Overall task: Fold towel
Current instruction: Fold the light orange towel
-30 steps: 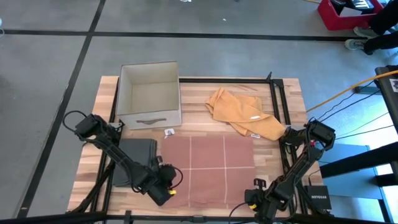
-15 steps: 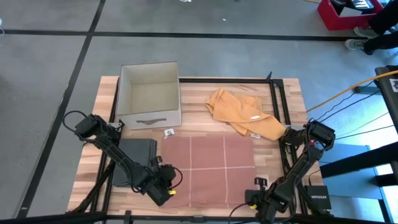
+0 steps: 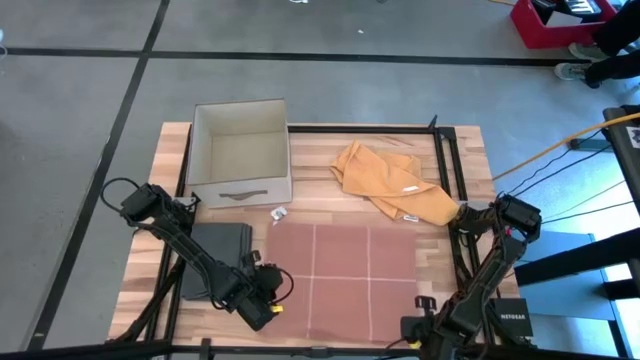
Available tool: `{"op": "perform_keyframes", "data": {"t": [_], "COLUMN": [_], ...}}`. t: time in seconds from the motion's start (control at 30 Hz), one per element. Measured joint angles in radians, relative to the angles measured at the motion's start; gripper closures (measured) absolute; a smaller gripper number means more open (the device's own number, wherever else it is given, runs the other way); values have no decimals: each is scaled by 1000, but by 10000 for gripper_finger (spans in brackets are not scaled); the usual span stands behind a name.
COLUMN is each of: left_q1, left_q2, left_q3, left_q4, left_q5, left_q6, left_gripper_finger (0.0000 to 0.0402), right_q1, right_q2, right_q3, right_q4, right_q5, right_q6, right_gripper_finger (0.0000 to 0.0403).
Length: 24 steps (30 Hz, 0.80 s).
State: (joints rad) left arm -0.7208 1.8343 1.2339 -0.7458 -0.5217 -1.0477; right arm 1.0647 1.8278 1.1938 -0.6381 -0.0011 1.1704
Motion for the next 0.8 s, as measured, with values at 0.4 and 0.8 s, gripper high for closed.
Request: {"op": "perform_keyframes", "data": {"t": [0.4, 0.8], "left_q1": [1, 29], "left_q2": [-2, -19], "left_q3": [0, 64], "left_q4": [3, 237], "left_q5": [0, 12], "left_q6": [5, 181], "left_gripper_finger": [259, 259], "right_q1": [2, -84], "right_q2": [4, 4], "right_q3": [2, 2], "right_q4": [41, 64], "right_q5": [-45, -172], "right_q6": [85, -137], "right_gripper_finger": [330, 211]}}
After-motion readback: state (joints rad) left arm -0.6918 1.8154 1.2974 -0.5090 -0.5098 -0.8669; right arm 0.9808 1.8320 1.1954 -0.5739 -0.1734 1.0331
